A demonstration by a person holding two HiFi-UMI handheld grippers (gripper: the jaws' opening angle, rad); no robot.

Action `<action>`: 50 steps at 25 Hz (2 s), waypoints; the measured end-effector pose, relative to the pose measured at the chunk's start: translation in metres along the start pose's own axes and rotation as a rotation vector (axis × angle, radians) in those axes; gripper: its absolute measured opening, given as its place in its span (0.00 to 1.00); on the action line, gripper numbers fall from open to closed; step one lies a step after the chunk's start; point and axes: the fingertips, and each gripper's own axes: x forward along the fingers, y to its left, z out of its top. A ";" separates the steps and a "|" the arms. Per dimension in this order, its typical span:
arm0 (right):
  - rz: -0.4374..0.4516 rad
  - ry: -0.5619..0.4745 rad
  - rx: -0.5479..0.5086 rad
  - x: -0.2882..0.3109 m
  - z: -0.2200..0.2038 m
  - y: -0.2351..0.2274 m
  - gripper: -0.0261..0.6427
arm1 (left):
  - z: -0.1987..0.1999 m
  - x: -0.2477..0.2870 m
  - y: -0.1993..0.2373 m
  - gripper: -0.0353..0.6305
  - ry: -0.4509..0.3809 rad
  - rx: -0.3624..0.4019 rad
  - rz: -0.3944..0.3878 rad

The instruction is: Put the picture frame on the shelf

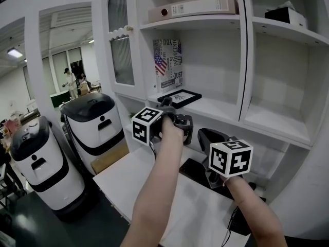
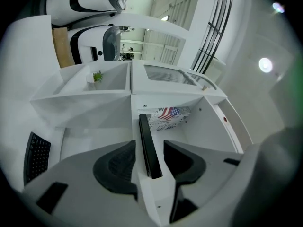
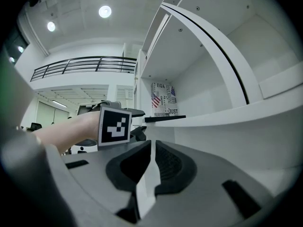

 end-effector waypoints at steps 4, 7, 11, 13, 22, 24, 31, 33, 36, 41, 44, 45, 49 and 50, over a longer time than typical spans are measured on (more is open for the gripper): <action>0.003 -0.004 0.001 -0.002 0.001 0.005 0.07 | 0.010 -0.014 -0.001 0.31 -0.005 0.074 -0.022; 0.009 -0.001 0.000 -0.002 -0.001 0.011 0.07 | 0.015 -0.023 -0.006 0.32 0.010 0.157 -0.046; 0.017 0.005 0.003 -0.003 -0.006 0.018 0.07 | 0.012 -0.034 -0.012 0.32 0.057 0.326 -0.060; 0.021 0.008 0.008 -0.003 -0.009 0.020 0.07 | 0.009 -0.039 -0.013 0.32 0.073 0.420 -0.052; 0.008 0.016 0.010 -0.003 -0.014 0.018 0.07 | -0.008 -0.045 -0.018 0.32 0.172 0.782 -0.061; 0.006 0.019 0.010 -0.002 -0.016 0.017 0.07 | -0.012 -0.044 -0.020 0.32 0.189 0.842 -0.064; -0.003 0.018 0.015 -0.001 -0.016 0.012 0.07 | -0.025 -0.040 -0.026 0.32 0.224 1.127 -0.044; -0.004 0.020 0.016 -0.001 -0.018 0.012 0.07 | -0.029 -0.037 -0.026 0.32 0.232 1.201 -0.035; -0.007 0.024 0.019 -0.001 -0.019 0.010 0.07 | -0.035 -0.032 -0.024 0.32 0.266 1.276 -0.019; -0.016 0.028 0.023 0.000 -0.021 0.005 0.07 | -0.043 -0.024 -0.016 0.32 0.324 1.319 -0.008; -0.023 0.029 0.025 0.001 -0.023 0.001 0.07 | -0.047 -0.021 -0.013 0.32 0.332 1.332 -0.015; -0.025 0.030 0.025 0.001 -0.023 0.000 0.07 | -0.049 -0.020 -0.013 0.32 0.334 1.332 -0.019; -0.030 0.033 0.027 0.001 -0.025 -0.003 0.07 | -0.054 -0.015 -0.012 0.32 0.346 1.334 -0.031; -0.031 0.034 0.027 0.001 -0.026 -0.004 0.07 | -0.055 -0.013 -0.012 0.32 0.348 1.334 -0.033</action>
